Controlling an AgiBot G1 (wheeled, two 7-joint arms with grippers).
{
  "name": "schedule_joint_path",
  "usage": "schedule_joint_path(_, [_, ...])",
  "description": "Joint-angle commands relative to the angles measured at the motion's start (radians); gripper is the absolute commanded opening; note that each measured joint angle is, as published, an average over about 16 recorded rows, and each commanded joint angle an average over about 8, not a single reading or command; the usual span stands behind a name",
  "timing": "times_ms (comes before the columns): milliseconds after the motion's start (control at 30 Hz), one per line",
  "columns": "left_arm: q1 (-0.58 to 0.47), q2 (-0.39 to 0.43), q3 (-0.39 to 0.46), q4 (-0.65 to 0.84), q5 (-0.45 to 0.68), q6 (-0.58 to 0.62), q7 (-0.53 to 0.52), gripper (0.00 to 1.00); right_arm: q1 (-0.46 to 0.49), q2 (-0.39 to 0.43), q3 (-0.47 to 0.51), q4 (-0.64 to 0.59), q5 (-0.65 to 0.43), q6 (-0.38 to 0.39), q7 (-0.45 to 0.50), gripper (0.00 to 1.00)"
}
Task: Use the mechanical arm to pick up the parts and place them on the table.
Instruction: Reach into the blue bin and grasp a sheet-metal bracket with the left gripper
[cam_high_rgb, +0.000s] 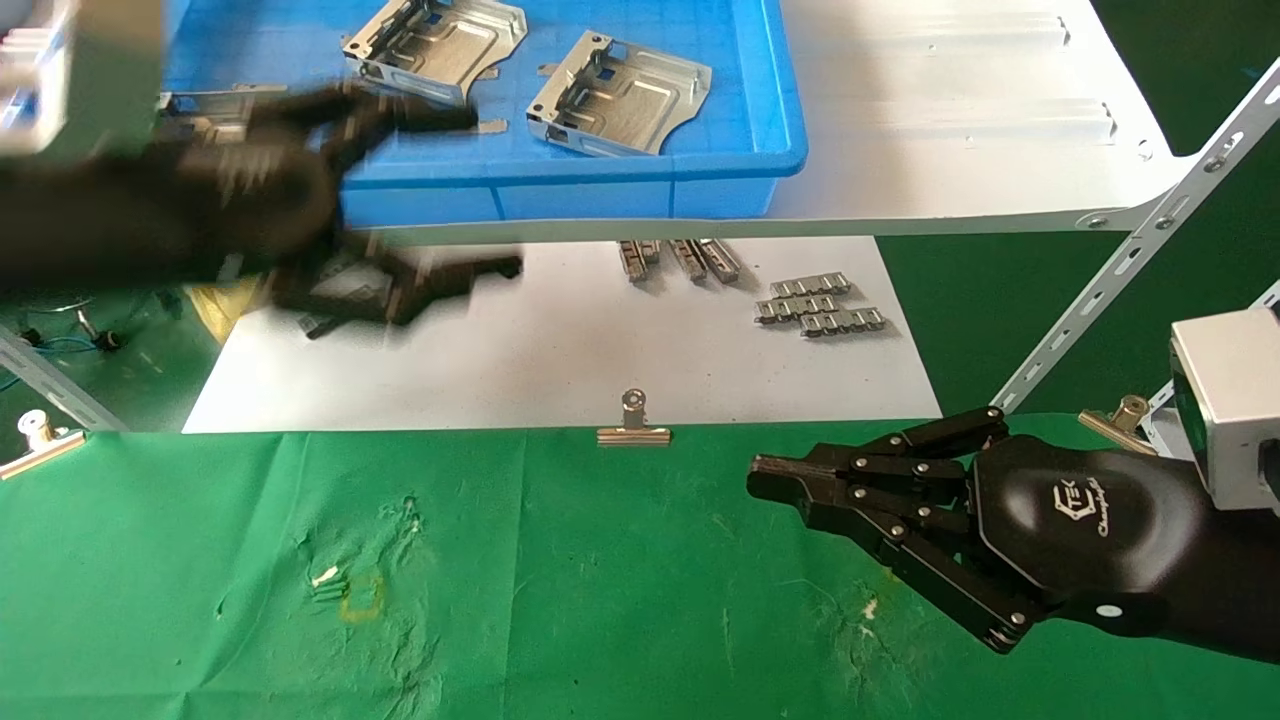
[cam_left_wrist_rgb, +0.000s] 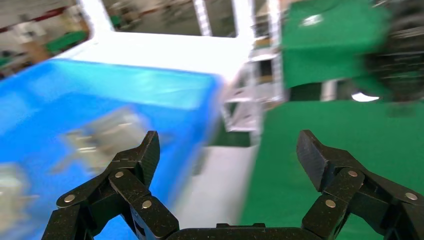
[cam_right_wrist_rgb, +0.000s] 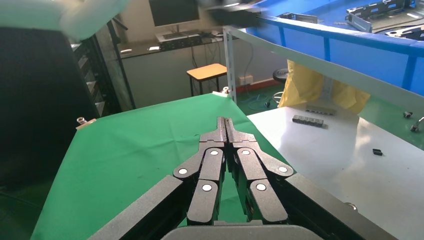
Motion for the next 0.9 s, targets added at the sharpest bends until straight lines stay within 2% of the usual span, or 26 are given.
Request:
schedule_joint_path(33, [-0.096,0.053,0.029,0.114,0.068,-0.011,0.025,1.00,0.000,0.000,0.000,0.000,0.000,0.000,0.000,0.00])
schedule_joint_path(200, [-0.240,0.159,0.059,0.365,0.178,-0.169,0.102,0.99,0.000,0.000,0.000,0.000,0.000,0.000,0.000,0.00])
schedule_joint_path(267, [-0.277,0.195,0.066,0.444,0.203,-0.229,0.125,0.88,0.000,0.000,0.000,0.000,0.000,0.000,0.000,0.03])
schedule_joint_path(300, [-0.291,0.210,0.069,0.479,0.212,-0.254,0.135,0.80,0.000,0.000,0.000,0.000,0.000,0.000,0.000,0.10])
schedule_joint_path(467, [-0.341,0.275,0.077,0.628,0.241,-0.365,0.172,0.19,0.000,0.000,0.000,0.000,0.000,0.000,0.000,0.72])
schedule_joint_path(533, [-0.355,0.296,0.079,0.676,0.248,-0.404,0.179,0.04,0.000,0.000,0.000,0.000,0.000,0.000,0.000,0.94])
schedule_joint_path(567, [-0.361,0.305,0.080,0.698,0.251,-0.423,0.181,0.00,0.000,0.000,0.000,0.000,0.000,0.000,0.000,1.00])
schedule_joint_path(900, [-0.411,0.362,0.103,0.828,0.287,-0.511,0.157,0.00,0.000,0.000,0.000,0.000,0.000,0.000,0.000,1.00])
